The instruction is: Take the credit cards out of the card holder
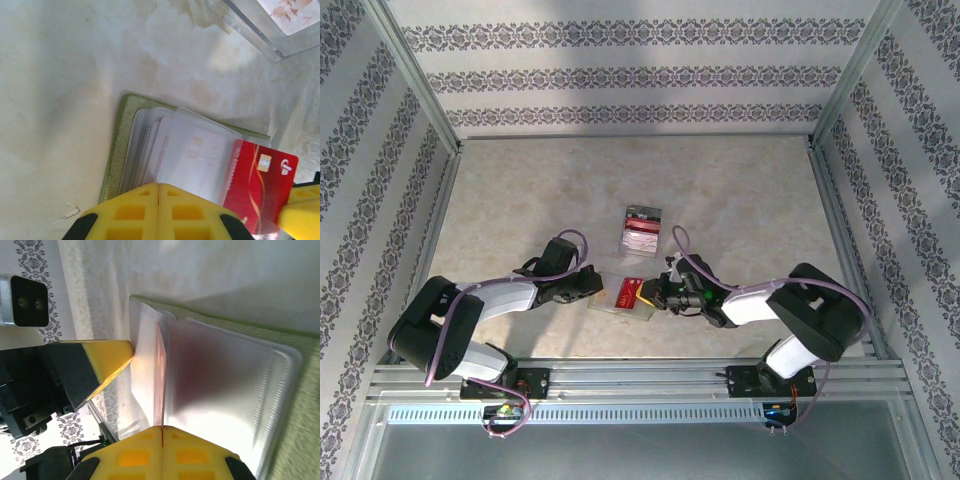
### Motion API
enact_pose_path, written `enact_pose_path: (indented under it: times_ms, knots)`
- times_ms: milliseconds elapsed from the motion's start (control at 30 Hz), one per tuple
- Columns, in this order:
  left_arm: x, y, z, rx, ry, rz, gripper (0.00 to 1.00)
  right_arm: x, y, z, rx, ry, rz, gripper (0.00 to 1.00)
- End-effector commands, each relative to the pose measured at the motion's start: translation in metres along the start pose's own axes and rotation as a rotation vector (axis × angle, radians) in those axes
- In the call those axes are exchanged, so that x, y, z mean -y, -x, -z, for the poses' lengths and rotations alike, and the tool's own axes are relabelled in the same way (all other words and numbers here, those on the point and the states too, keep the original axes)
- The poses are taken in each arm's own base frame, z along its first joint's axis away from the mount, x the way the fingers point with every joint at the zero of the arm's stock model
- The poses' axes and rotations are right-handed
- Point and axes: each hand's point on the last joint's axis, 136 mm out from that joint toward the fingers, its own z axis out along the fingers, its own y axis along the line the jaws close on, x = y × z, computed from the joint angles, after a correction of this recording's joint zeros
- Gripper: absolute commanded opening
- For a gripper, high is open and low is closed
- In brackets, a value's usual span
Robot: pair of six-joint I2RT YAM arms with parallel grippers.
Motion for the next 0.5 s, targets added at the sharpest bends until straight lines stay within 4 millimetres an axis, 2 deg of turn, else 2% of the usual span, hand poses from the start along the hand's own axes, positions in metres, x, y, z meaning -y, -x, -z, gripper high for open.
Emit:
enact_pose_path:
  times_ms: [0,100,267,367,467]
  knots:
    - [0.000,-0.004,0.001,-0.009,0.015,0.005,0.12,0.005,0.004,0.014,0.020,-0.038,0.050,0.00]
    - [0.025,0.011,0.012,0.027,-0.048,-0.032,0.20,-0.003,0.007,0.028,0.021,-0.029,0.096,0.00]
    - [0.073,0.035,0.044,0.096,-0.164,-0.146,0.39,-0.027,0.017,0.058,0.032,0.015,0.239,0.00]
    - [0.099,0.045,0.071,0.142,-0.234,-0.277,0.48,-0.052,0.025,0.081,0.033,0.004,0.428,0.00]
    - [0.129,0.046,0.101,0.168,-0.323,-0.441,0.59,-0.077,0.032,0.103,0.052,-0.046,0.656,0.00]
